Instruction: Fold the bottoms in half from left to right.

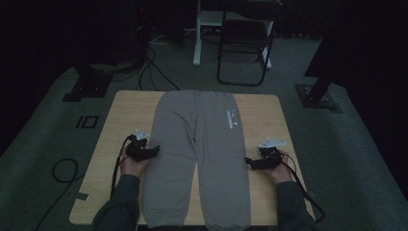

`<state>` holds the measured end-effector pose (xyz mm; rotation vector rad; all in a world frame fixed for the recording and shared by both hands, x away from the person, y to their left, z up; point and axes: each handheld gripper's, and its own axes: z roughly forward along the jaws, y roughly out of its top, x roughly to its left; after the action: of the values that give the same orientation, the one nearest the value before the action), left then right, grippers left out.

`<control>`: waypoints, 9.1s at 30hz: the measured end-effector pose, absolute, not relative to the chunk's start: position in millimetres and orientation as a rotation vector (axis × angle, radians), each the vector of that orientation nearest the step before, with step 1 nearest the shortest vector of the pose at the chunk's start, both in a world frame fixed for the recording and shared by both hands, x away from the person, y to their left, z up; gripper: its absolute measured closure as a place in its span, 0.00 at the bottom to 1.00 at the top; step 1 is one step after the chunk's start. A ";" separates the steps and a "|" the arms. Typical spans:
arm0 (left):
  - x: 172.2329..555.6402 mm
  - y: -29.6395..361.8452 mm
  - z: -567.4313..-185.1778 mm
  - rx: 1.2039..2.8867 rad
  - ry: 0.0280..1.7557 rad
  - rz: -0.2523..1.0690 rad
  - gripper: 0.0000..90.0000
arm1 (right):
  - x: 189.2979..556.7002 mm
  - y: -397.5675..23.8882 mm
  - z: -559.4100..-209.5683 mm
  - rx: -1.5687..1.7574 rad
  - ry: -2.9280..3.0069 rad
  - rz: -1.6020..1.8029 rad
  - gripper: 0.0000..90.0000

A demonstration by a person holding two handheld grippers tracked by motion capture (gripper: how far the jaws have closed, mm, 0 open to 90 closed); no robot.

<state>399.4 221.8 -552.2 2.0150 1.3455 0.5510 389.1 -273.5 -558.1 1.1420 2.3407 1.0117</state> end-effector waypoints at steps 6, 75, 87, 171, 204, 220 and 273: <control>404.2 217.0 -551.5 2.025 1.346 0.544 0.37 | 388.9 -273.3 -558.1 1.143 2.339 1.010 0.17; 418.5 9.0 -443.9 2.056 0.673 0.257 0.98 | 394.5 -290.4 -556.9 1.226 2.235 1.017 0.45; 420.1 -56.7 -461.5 2.136 0.591 0.170 0.98 | 394.6 -290.5 -556.9 1.226 2.236 1.018 0.44; 454.8 151.3 -546.2 2.059 1.309 0.488 0.66 | 424.7 -214.2 -556.1 1.202 2.235 1.034 0.71; 357.4 52.0 -504.7 2.068 0.756 0.253 0.94 | 387.1 -275.7 -555.7 1.285 2.193 0.982 0.49; 276.7 34.4 -525.2 2.199 0.535 0.098 0.94 | 386.8 -276.2 -556.8 1.276 2.190 0.996 0.48; 278.9 79.7 -528.0 2.150 0.673 0.216 0.64 | 285.7 -202.8 -530.4 0.960 2.470 1.176 0.57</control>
<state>278.9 79.7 -528.0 2.1498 0.6727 0.2161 285.7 -202.8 -530.4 0.9595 2.4703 1.1765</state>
